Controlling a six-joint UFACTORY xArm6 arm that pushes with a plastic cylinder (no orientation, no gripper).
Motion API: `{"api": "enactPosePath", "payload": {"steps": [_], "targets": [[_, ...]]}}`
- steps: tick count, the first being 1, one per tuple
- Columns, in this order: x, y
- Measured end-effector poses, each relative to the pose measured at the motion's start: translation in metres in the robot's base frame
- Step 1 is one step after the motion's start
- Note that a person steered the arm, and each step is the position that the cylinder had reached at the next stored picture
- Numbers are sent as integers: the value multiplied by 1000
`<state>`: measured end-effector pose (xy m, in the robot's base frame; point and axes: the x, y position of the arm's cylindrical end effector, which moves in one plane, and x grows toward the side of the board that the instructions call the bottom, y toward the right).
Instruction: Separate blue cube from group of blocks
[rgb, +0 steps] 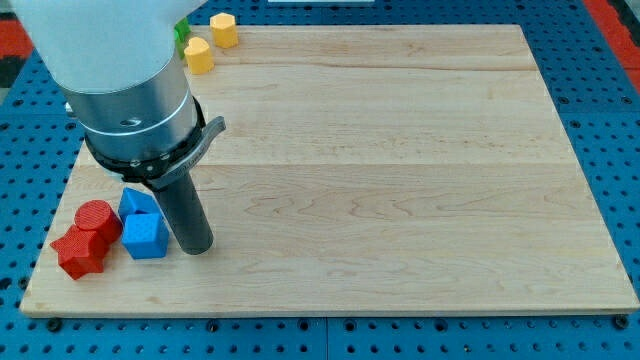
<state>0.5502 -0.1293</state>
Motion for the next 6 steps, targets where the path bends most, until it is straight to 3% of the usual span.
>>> {"api": "enactPosePath", "payload": {"steps": [1, 3, 4, 5, 6], "targets": [[1, 1], [66, 19], [68, -16], [68, -143], [54, -172]]}}
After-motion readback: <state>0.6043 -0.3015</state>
